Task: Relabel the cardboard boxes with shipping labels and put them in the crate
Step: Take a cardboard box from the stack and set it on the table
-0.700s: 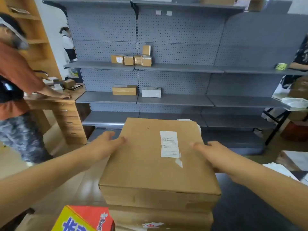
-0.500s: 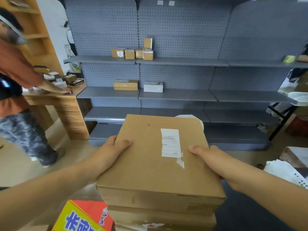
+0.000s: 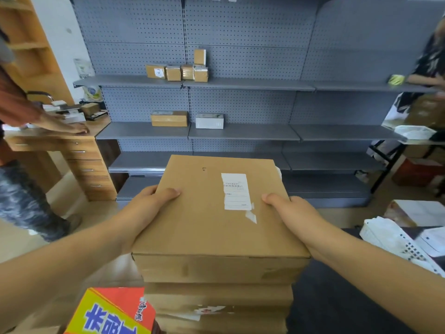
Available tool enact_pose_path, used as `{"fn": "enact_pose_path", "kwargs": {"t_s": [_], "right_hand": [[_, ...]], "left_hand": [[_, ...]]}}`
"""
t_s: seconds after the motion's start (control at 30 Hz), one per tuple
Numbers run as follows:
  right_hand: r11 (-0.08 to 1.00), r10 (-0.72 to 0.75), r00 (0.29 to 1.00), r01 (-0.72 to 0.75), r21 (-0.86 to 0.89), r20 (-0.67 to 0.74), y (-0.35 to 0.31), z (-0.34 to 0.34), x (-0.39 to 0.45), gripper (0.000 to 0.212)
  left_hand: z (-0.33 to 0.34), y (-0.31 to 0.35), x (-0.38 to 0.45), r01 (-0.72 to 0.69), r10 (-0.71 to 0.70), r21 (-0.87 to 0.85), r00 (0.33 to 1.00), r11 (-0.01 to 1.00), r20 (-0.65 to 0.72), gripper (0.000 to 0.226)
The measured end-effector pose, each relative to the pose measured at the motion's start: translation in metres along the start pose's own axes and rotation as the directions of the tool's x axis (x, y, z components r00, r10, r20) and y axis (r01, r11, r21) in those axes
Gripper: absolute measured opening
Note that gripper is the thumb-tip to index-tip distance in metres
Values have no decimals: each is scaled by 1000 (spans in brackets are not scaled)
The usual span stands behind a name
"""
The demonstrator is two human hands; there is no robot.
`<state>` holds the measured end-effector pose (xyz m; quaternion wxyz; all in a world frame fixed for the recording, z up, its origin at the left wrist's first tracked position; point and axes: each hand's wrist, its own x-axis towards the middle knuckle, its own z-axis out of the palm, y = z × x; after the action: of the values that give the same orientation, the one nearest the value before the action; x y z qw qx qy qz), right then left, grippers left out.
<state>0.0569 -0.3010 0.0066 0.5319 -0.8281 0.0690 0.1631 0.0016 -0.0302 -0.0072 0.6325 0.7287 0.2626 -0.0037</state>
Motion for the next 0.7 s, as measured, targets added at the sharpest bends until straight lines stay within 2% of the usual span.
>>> {"fn": "enact_pose_path", "kwargs": {"t_s": [0.07, 0.17, 0.23, 0.43, 0.57, 0.7], "right_hand": [[1000, -24, 1000, 24, 2, -17, -3, -10, -2, 28], [999, -43, 998, 44, 5, -36, -6, -27, -4, 38], [999, -45, 998, 45, 9, -43, -5, -41, -6, 46], [999, -53, 998, 53, -5, -45, 26, -101, -11, 51], [997, -73, 996, 72, -9, -55, 57, -158, -15, 50], [995, -94, 993, 92, -32, -66, 91, -225, -15, 51]], "left_hand": [[4, 8, -2, -24, 25, -10, 1000, 1000, 4, 64], [16, 20, -9, -57, 57, -30, 998, 998, -18, 34], [29, 25, -17, -63, 63, -47, 998, 997, -4, 23], [87, 35, -43, -79, 82, -57, 995, 995, 62, 36], [146, 43, -71, -97, 102, -62, 991, 993, 84, 54], [219, 46, -103, -107, 110, -66, 992, 992, 58, 47]]}}
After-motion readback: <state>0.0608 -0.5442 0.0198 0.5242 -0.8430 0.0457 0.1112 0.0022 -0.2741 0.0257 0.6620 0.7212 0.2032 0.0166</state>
